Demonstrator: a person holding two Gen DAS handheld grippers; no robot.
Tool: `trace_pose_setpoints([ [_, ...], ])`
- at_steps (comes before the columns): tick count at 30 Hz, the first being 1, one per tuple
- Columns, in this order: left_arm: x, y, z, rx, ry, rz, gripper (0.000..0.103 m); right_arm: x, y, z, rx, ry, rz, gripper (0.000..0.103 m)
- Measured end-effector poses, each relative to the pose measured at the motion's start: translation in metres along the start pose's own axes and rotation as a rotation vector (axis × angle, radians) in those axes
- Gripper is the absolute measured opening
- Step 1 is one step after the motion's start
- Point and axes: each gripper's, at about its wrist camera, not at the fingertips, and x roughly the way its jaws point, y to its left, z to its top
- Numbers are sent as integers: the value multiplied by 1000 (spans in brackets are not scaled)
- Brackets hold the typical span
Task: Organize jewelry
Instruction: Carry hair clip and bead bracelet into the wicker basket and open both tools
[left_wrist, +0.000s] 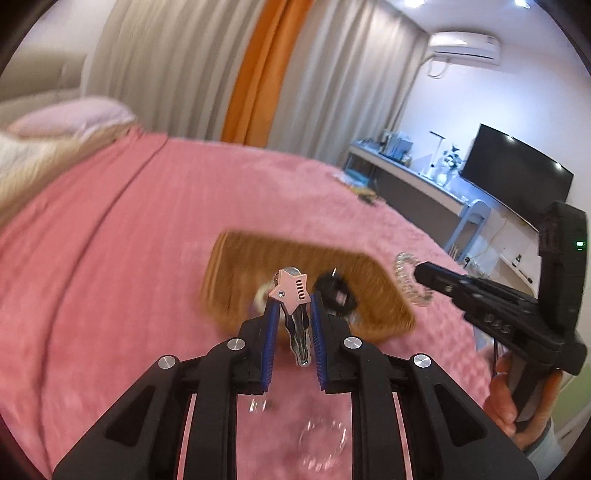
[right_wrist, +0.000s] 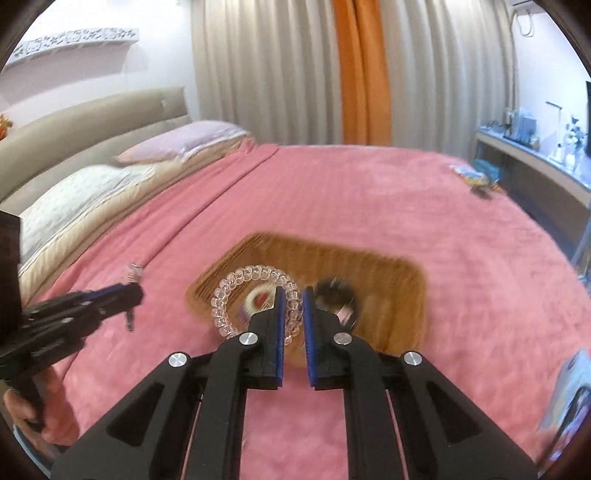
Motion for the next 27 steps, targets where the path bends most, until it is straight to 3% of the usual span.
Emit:
trace_pose_setpoints([
  [6, 48, -7, 33, 9, 8, -29, 16, 47, -30, 27, 53, 44, -49, 8],
  [16, 150, 29, 31, -54, 173, -18, 16, 159, -38, 33, 54, 239, -55, 8],
  [27, 175, 39, 19, -63, 241, 4, 17, 195, -30, 27, -4, 324, -88, 8],
])
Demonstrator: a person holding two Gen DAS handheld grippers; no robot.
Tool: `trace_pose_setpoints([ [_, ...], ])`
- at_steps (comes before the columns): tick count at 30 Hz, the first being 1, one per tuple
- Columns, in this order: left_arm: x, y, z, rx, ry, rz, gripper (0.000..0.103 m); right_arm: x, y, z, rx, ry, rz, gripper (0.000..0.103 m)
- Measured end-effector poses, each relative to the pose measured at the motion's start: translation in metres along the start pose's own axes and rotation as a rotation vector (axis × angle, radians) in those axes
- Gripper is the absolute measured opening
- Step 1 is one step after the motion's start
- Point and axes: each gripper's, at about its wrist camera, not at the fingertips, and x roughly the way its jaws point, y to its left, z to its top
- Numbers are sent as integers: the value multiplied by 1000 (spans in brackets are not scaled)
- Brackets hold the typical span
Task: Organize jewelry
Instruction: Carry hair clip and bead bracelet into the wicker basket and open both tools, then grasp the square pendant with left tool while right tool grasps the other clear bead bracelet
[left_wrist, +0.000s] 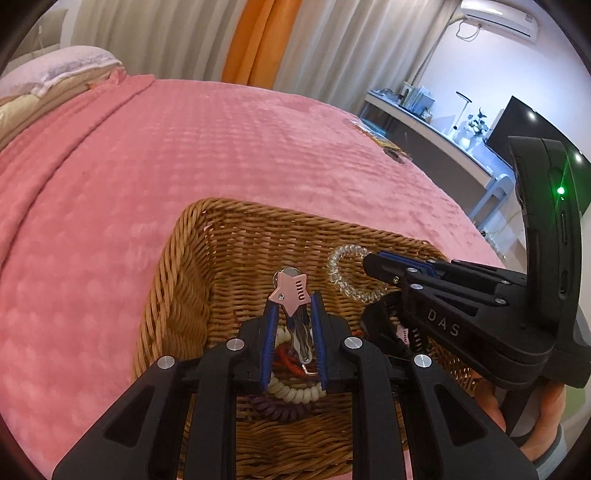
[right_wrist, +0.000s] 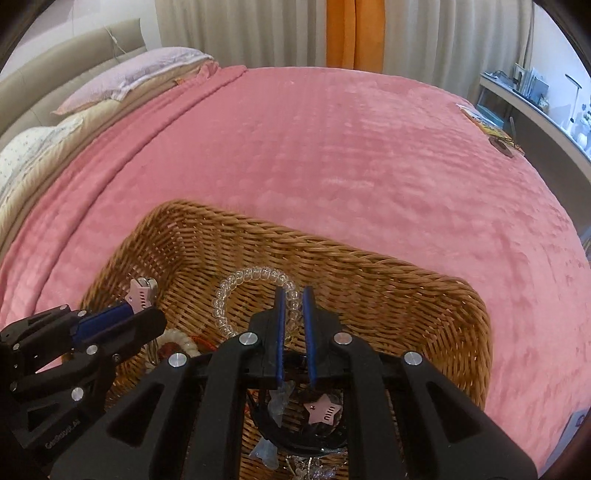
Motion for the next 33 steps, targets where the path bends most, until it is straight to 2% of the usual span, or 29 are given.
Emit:
trace_pose_setpoints([
  [4, -1, 0, -1, -3, 3, 2, 19, 4, 2, 0, -10, 22, 2, 8],
  [5, -2, 0, -1, -3, 5, -3, 26, 4, 3, 0, -12, 27, 4, 8],
  [8, -13, -4, -3, 5, -12, -6, 37, -1, 1, -1, -1, 41, 36, 12],
  [11, -33, -8, -5, 9, -38, -22, 38, -16, 1, -4, -1, 14, 46, 18],
  [16, -92, -17, -14, 29, -115, -33, 39, -68, 9, -20, -13, -57, 77, 18],
  [19, -126, -22, -23, 39, -162, -32, 42, -110, 17, -42, -9, -111, 120, 20],
  [21, -151, -22, -35, 35, -192, -35, 43, -134, 23, -61, -16, -144, 139, 33],
  [23, -167, -21, -46, 29, -206, -38, 43, -151, 30, -80, -24, -167, 153, 41],
  [25, -179, -19, -63, 15, -215, -36, 44, -163, 40, -106, -32, -184, 156, 41],
  [29, -182, -7, -96, -29, -194, -33, 44, -156, 63, -156, -53, -155, 132, 41],
  [33, -168, 12, -123, -91, -137, -42, 44, -132, 73, -183, -46, -98, 106, 41],
])
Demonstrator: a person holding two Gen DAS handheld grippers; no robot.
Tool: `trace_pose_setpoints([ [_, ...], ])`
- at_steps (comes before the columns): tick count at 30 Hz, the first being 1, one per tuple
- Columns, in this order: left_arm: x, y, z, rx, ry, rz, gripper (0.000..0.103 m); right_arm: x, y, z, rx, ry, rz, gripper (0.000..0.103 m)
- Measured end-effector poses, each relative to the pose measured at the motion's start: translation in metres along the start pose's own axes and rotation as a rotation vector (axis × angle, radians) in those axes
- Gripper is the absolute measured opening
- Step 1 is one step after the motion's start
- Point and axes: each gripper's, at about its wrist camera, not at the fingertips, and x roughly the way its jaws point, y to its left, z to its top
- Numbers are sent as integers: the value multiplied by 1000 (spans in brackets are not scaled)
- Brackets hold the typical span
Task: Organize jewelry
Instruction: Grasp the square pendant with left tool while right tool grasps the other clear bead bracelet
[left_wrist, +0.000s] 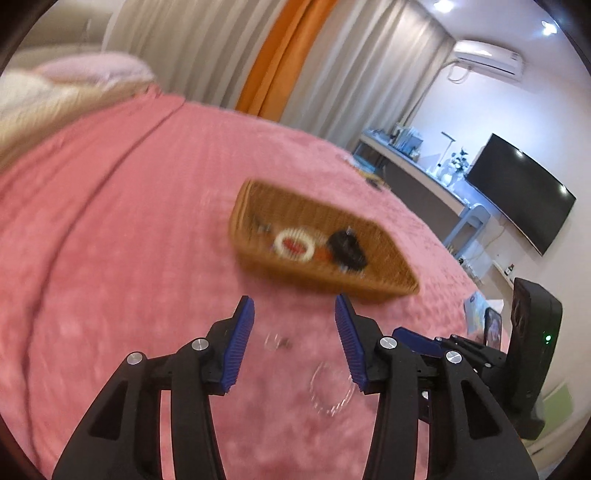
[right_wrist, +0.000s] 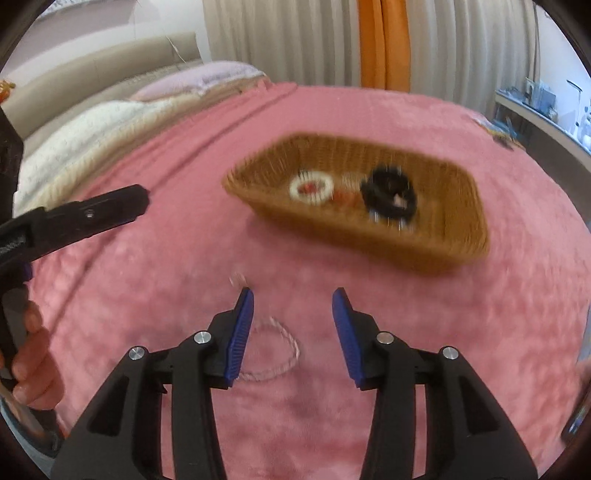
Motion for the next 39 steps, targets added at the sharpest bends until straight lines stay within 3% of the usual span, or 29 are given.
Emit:
trace_pose_setpoints([
  [10, 49, 32, -34, -54, 171, 9, 44, 39, 1, -23, -4, 99, -23, 36],
  [12, 55, 31, -34, -48, 193, 13, 44, 45, 1, -23, -9, 122, -18, 19],
  [15, 67, 23, -34, -10, 233, 35, 44, 49, 1, -25, -14, 140, -21, 8],
  [20, 81, 5, -38, 55, 279, 54, 44, 49, -15, -21, 16, 139, -59, 7],
  [24, 92, -4, -35, 102, 287, 95, 44, 49, -38, -17, 50, 129, -94, 7],
  [33, 110, -19, -36, 211, 255, 180, 44, 50, -49, -22, 63, 101, -36, 7],
  [39, 108, -16, -38, 213, 233, 184, 31, 52, -50, -23, 61, 93, -24, 8],
])
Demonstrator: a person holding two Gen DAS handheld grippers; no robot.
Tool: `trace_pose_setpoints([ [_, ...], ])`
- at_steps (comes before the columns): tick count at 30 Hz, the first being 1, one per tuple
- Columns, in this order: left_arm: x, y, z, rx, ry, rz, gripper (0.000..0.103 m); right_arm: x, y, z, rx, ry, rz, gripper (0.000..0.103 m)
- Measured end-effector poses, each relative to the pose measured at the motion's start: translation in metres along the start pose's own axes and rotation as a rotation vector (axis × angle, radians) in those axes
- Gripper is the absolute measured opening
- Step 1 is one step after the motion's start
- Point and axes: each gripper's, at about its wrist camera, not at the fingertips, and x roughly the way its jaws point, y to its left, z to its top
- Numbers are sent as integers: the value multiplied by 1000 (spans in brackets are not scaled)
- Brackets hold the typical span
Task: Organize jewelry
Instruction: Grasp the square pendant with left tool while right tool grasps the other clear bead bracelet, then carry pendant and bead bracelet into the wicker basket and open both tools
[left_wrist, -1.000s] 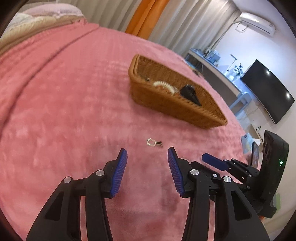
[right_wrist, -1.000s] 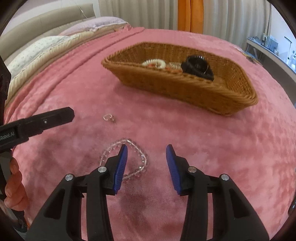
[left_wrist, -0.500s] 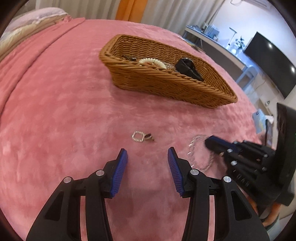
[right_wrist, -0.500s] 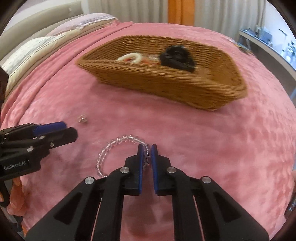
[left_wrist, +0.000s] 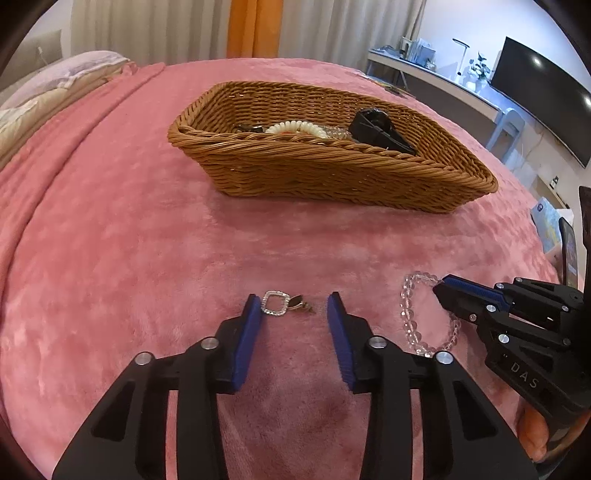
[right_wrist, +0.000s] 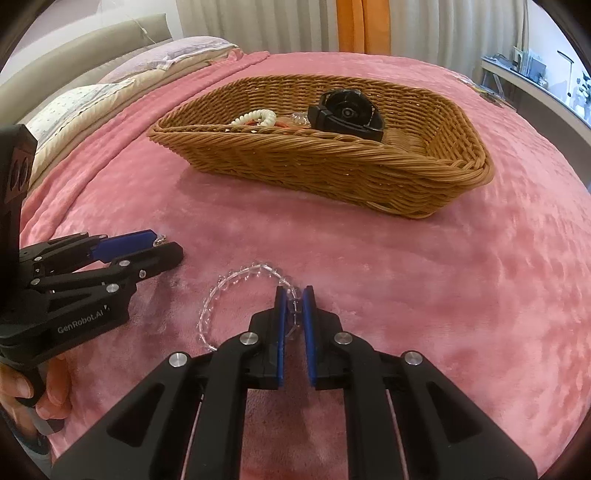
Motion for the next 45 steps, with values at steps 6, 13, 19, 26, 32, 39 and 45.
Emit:
trace_pose_setpoints([
  [6, 1, -4, -1, 11, -15, 19, 25, 0, -2, -2, 12, -1, 18, 8],
  [13, -4, -11, -4, 44, -38, 27, 21, -2, 8, -5, -38, -11, -22, 8],
  [19, -15, -20, -11, 92, -88, 10, 21, -15, 11, -9, -50, -72, 22, 6],
  [26, -31, -28, -13, 121, -172, 6, 21, -29, 12, -6, -42, -117, 66, 6],
  [32, -44, -29, -12, 114, -212, 2, 21, -50, 12, -1, -27, -148, 104, 6],
  [39, -74, -33, 2, 115, -262, -33, 21, -89, 16, 25, -41, -211, 101, 6],
  [45, -101, -38, 45, 140, -335, -55, 21, -117, 9, 72, -55, -300, 70, 6],
])
